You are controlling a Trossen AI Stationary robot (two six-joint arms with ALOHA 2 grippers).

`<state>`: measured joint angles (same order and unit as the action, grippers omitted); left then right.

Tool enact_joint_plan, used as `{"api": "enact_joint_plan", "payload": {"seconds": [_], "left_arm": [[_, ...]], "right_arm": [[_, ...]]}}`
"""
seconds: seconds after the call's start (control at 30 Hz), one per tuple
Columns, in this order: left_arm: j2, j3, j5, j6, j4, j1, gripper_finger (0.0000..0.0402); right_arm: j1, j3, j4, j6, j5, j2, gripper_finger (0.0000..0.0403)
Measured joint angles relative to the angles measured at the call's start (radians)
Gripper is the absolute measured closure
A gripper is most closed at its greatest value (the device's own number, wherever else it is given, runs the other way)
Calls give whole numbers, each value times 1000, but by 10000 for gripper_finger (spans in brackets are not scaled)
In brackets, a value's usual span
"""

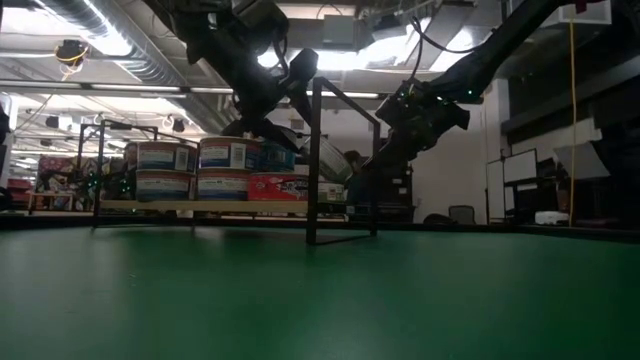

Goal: Stack canned seafood by type on shelf
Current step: Stack the green tuna can on top of the green tuna can, then return to Home Position

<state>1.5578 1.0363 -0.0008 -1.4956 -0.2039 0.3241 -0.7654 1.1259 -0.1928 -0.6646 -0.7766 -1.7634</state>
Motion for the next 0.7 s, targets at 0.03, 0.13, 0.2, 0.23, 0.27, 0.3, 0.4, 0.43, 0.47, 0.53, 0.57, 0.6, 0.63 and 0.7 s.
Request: {"api": "enact_joint_plan", "payload": {"seconds": [0.03, 0.13, 0.2, 0.23, 0.27, 0.3, 0.4, 0.43, 0.47, 0.53, 0.57, 0.6, 0.63, 0.7], "left_arm": [[0, 0, 2, 0, 0, 0, 202], [0, 0, 11, -1, 0, 0, 202], [0, 0, 21, -1, 0, 0, 202], [-1, 0, 23, -1, 0, 0, 202], [-1, 0, 23, -1, 0, 0, 202], [-1, 0, 23, -1, -1, 0, 202], [-7, 1, 28, -1, -26, 6, 202], [-13, 1, 30, 0, -48, 9, 202], [-15, 1, 30, 2, -62, 12, 202], [-28, 2, 30, 9, -101, 20, 202], [-34, 1, 28, 16, -115, 24, 202], [-42, 2, 27, 24, -119, 27, 202], [-51, 2, 27, 28, -131, 32, 202], [-67, 2, 26, 29, -155, 40, 202]], "right_arm": [[0, 0, 0, 0, 0, 0, 288], [0, 0, 0, 0, 1, 0, 288], [0, 0, 0, 0, 1, 0, 288], [0, 0, 0, 0, 1, 0, 288], [0, 0, 0, 0, 1, 0, 288], [0, 0, 0, 0, 1, 0, 288], [0, 0, 0, 0, 2, 0, 288], [0, 0, 0, 0, 2, 0, 288], [0, 0, 0, 0, 2, 0, 288], [0, 0, 1, 0, 2, 0, 288], [0, 0, 1, 0, 2, 0, 288], [0, 0, 2, 0, 2, 0, 288], [0, 0, 3, 0, 2, 0, 288], [0, 0, 5, 0, 2, 0, 288]]}}
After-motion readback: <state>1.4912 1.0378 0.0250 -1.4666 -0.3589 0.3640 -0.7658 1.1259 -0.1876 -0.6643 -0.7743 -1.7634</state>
